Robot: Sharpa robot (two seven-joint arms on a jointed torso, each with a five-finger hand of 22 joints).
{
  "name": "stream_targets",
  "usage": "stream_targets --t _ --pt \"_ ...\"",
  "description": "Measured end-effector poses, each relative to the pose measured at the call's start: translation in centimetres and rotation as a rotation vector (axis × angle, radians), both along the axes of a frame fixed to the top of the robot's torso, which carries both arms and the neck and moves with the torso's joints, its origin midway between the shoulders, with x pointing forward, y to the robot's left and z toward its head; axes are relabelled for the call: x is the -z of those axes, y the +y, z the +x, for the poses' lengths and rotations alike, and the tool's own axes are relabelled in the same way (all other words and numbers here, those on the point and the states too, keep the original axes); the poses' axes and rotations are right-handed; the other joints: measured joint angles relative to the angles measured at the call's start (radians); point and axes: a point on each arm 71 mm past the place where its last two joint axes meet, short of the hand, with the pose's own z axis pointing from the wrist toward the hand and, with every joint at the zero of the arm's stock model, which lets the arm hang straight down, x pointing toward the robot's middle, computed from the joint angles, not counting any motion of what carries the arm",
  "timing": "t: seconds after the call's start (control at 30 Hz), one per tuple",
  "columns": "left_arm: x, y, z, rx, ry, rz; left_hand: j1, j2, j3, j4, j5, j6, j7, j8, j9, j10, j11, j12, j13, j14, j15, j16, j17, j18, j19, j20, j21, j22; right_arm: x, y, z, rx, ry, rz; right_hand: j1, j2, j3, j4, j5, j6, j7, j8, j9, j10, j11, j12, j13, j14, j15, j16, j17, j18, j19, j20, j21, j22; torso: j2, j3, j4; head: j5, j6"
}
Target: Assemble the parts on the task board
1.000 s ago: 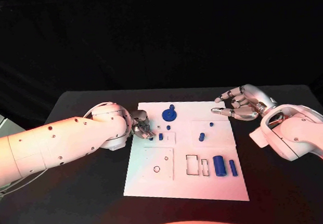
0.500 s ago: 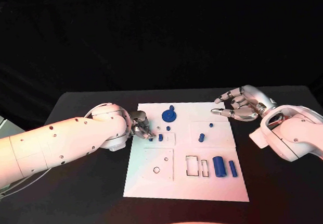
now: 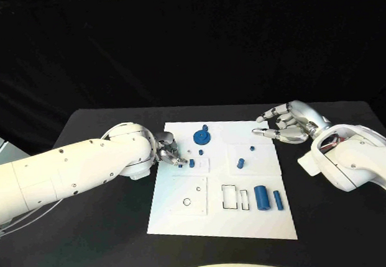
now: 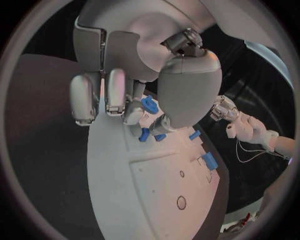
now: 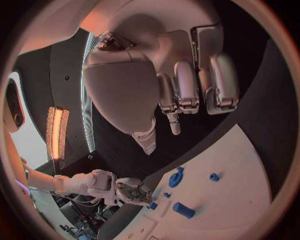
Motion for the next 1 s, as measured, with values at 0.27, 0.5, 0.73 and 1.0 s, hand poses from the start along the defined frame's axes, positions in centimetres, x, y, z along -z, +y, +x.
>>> stream_targets --t 0.27,0.5,0.73,1.0 --pt "0.1 0.3 0.1 -0.012 0.001 0.003 -0.034 -0.003 -0.038 0.001 0.0 0.004 0.003 -0.006 -0.002 -0.004 0.004 -0.005 -0.004 0.0 0.0 0.0 0.0 0.0 0.0 0.0 0.0 -0.005 0.0 0.0 0.0 0.001 0.0 0.0 -0.008 0.0 0.0 0.0 0.0 0.0 0.0 0.0 0.0 0.0 0.0 0.0 0.0 0.0 0.0 0.0 0.0 0.0 0.0 0.0 0.0 0.0 0.0 0.0005 -0.0006 0.0 0.003" --pt "0.1 0.6 0.2 -0.024 -0.003 0.005 -0.045 -0.003 -0.056 0.002 0.004 0.004 0.003 -0.008 -0.002 -0.007 0.0 -0.005 -0.008 0.0 0.0 0.0 0.0 0.0 -0.002 -0.002 -0.004 -0.008 0.0 -0.1 0.0 0.001 0.0 0.0 -0.011 0.003 -0.003 -0.003 0.0 0.0 0.0 0.0 -0.001 0.0 0.0 0.0 0.0 0.0 0.0 0.0 0.0 0.0 0.0 0.0 -0.006 0.0 0.0 0.0001 -0.0008 0.0 0.005" --pt "0.0 0.8 0.3 -0.037 -0.015 0.0 -0.067 -0.012 -0.093 0.003 0.004 0.0 0.007 -0.013 -0.002 -0.02 0.005 -0.015 -0.02 0.0 0.0 -0.004 0.0 0.0 -0.007 0.0 -0.009 -0.018 0.0 -0.1 0.0 0.002 0.0 0.0 -0.015 -0.001 -0.006 0.0 0.0 0.0 0.0 0.0 -0.001 0.0 0.0 -0.004 0.0 0.0 0.0 0.0 0.0 0.0 0.0 0.0 -0.006 0.0 0.0 -0.0006 -0.0008 -0.002 0.006" --pt "-0.2 1.0 0.4 -0.069 -0.03 -0.045 -0.095 0.002 -0.202 0.003 0.004 -0.031 0.023 -0.034 -0.001 -0.083 0.015 -0.064 -0.092 0.0 0.0 -0.025 0.0 0.0 -0.051 0.004 -0.04 -0.062 0.0 -0.1 0.0 0.003 -0.001 0.0 -0.023 -0.001 -0.008 -0.002 0.0 0.0 0.0 0.0 -0.001 0.0 0.0 -0.004 0.0 0.0 0.0 0.0 0.0 0.0 0.0 0.0 -0.009 0.0 0.0 -0.0006 -0.0009 -0.003 0.008"
